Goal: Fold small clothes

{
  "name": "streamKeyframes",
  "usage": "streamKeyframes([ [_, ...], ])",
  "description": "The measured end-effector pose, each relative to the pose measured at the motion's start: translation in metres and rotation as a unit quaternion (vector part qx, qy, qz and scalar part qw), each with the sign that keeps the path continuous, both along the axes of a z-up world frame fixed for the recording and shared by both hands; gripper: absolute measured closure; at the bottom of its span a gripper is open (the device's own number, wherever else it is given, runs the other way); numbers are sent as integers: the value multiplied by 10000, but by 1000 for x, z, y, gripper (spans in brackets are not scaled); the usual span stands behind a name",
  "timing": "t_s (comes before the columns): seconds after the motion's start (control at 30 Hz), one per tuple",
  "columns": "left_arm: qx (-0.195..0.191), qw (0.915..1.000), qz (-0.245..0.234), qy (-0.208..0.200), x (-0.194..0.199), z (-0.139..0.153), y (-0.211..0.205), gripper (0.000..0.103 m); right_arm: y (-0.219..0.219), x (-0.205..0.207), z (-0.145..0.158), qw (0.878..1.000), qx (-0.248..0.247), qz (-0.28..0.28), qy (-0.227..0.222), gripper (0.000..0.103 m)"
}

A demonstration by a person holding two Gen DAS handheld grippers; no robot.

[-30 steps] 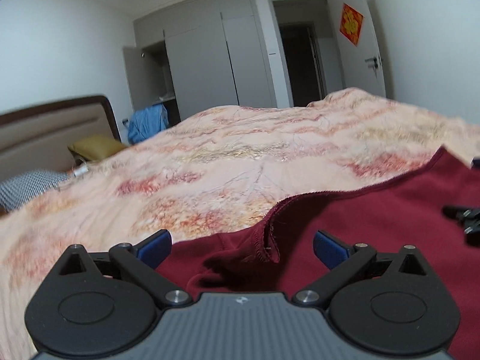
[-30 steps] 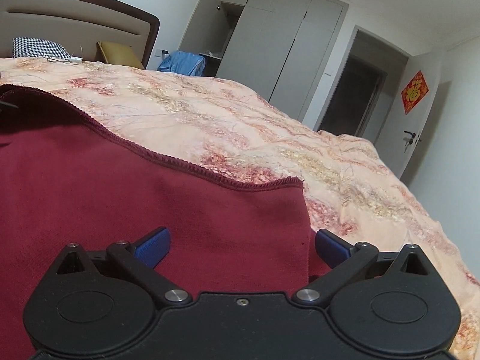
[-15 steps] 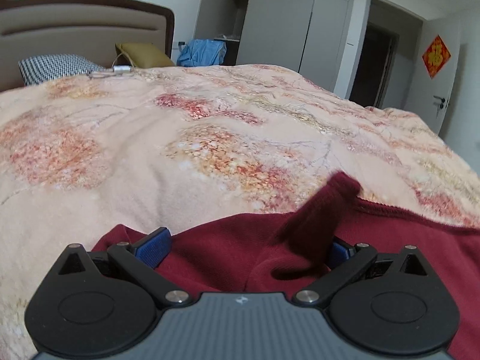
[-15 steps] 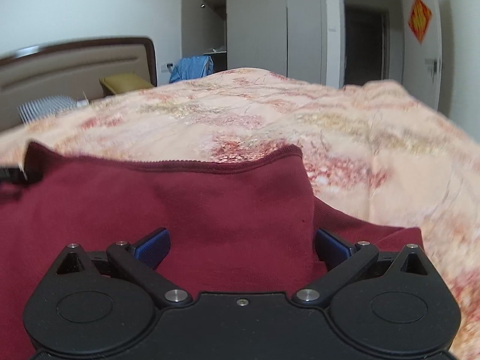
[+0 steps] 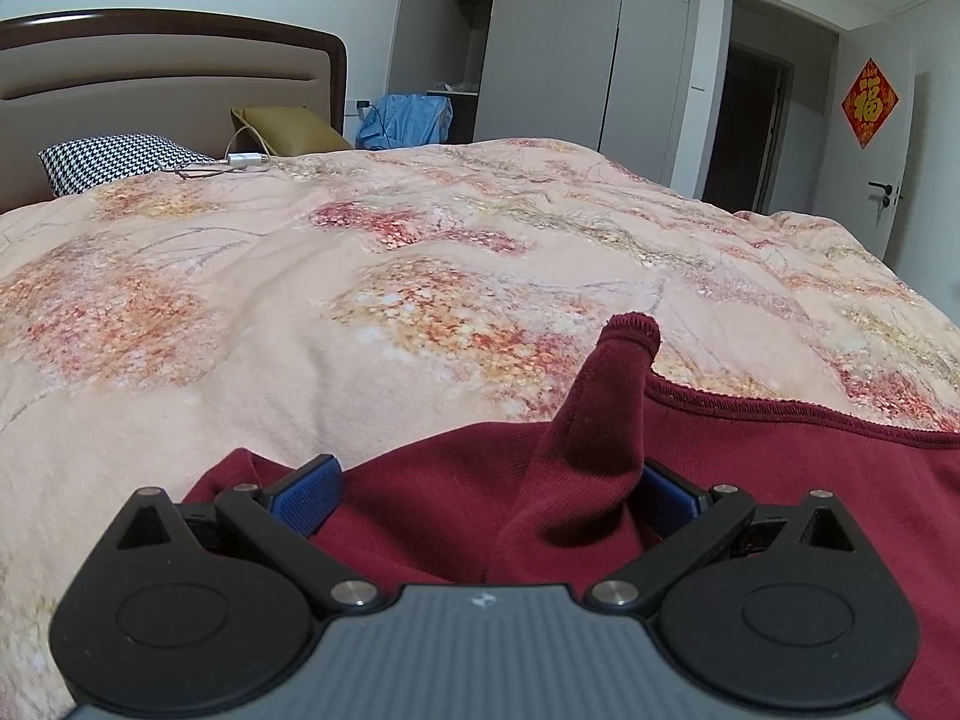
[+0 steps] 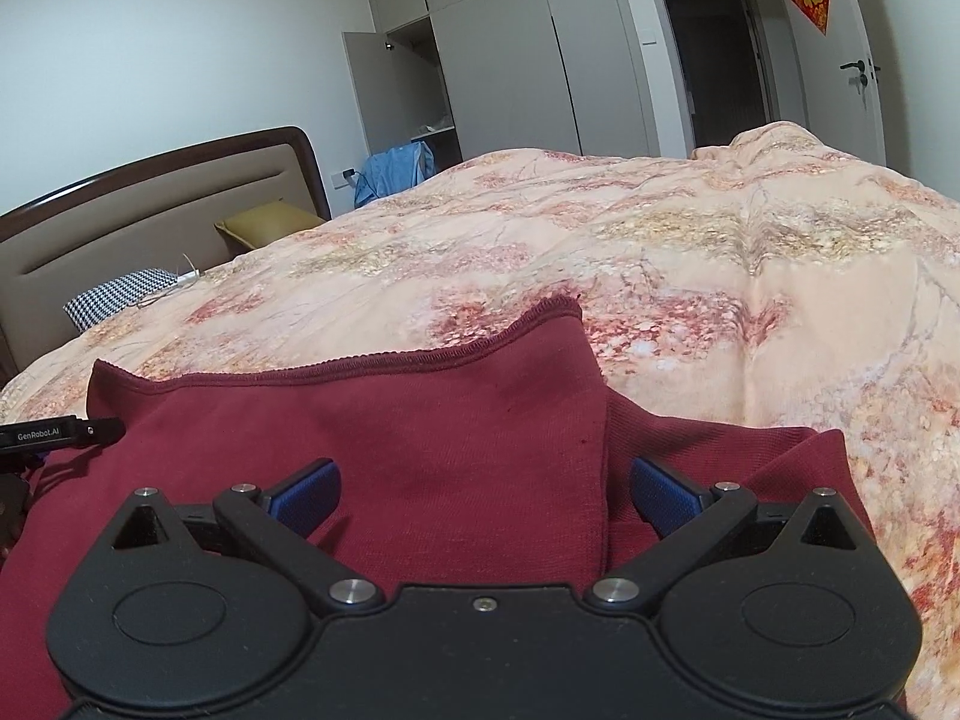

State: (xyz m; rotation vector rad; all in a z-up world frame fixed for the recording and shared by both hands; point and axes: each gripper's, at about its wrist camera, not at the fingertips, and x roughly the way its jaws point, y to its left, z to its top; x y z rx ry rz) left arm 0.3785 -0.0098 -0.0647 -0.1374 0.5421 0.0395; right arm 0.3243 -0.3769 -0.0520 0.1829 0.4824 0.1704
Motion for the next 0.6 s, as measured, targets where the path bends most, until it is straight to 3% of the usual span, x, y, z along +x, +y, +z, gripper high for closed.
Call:
streamKeyframes([
  [0.6,-6,10000,-3,-18,-1,0,0,0,-1,0,0,10000,10,-2,-1,0],
])
